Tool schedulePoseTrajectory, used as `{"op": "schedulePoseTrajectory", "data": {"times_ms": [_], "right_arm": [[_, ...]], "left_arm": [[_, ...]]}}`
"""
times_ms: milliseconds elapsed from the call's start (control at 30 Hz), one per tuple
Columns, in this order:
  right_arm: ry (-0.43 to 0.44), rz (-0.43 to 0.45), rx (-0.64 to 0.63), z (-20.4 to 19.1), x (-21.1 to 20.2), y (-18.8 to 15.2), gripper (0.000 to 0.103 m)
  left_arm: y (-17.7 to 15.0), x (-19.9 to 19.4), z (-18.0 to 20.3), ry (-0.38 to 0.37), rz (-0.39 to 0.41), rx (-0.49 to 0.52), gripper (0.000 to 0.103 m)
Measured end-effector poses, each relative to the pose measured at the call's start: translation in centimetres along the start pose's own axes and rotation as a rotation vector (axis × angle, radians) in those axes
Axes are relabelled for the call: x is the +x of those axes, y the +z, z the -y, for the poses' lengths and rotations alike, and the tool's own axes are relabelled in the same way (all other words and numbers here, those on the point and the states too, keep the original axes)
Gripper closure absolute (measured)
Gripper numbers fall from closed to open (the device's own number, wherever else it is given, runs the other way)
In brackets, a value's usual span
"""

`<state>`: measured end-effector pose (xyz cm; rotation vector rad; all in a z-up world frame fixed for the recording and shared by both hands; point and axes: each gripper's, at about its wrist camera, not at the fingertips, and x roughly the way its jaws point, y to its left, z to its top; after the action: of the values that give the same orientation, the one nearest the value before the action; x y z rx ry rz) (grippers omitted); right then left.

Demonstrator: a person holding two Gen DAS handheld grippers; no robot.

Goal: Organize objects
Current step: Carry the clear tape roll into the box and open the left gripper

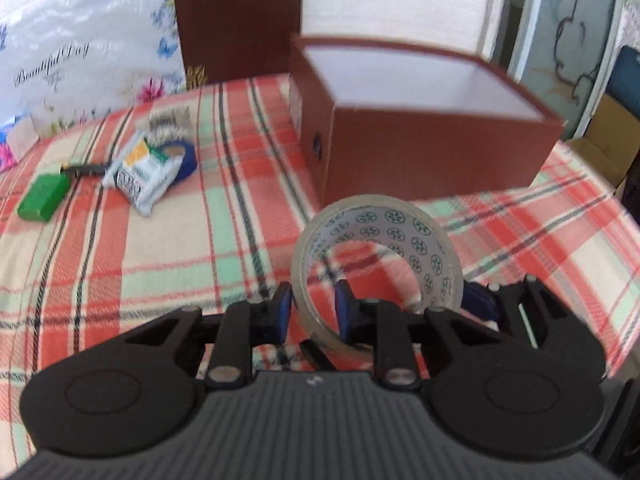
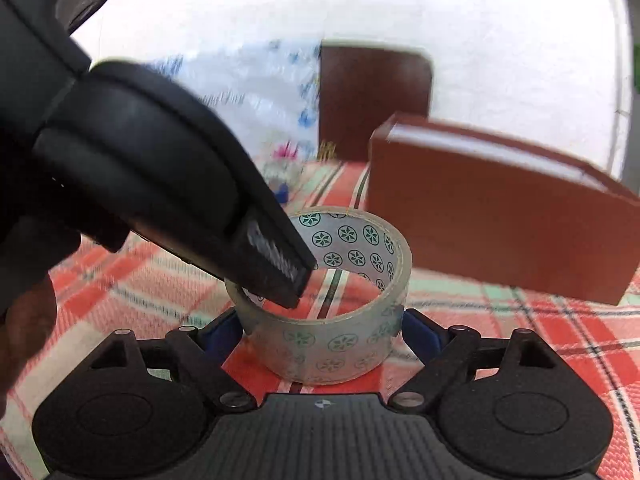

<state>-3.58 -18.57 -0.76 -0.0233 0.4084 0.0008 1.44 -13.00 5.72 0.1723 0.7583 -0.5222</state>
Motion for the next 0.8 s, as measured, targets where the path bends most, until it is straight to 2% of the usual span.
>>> {"op": "schedulePoseTrajectory", "data": {"times_ms": [133,233,400,500,600,633,667,733,800], "right_arm": [[-0.032,0.105,0.016,0.4,-1.1,0.6,0.017],[-0.093,0.210,-0.031,0.7,-1.7,1.7,0.017],[-0.154,0.309,-0.013,3.4,-0.6,4.7,0.017],[-0.169,0.325,0.013,5.4,1.0,6.7,0.017],[-0.183,0.320,0.029,7.2,3.3,8.1,0.017],[-0.184,0.310,0.032,7.7,4.3,8.5,0.017],[-0.182,0.292,0.030,8.1,5.4,8.9,0.017],[-0.175,0.216,0.012,8.7,8.1,9.3,0.016],[-0.159,0.232,0.052,9.3,8.6,8.8,0.010]], "left_arm": [[1.8,-1.6,1.0,-0.012,0.066,0.020,0.078],[3.9,-2.6,2.3,-0.013,0.139,0.054,0.078],[8.2,-1.9,4.4,-0.008,0.208,0.111,0.078],[10.4,-0.5,5.4,0.008,0.233,0.139,0.077],[12.1,1.7,5.8,0.028,0.218,0.138,0.074],[12.6,2.7,5.9,0.050,0.203,0.134,0.070],[12.8,3.6,5.8,0.083,0.188,0.127,0.058],[13.0,5.0,5.1,0.122,0.152,0.093,0.057],[12.4,5.5,4.4,0.115,0.139,0.078,0.054]]}}
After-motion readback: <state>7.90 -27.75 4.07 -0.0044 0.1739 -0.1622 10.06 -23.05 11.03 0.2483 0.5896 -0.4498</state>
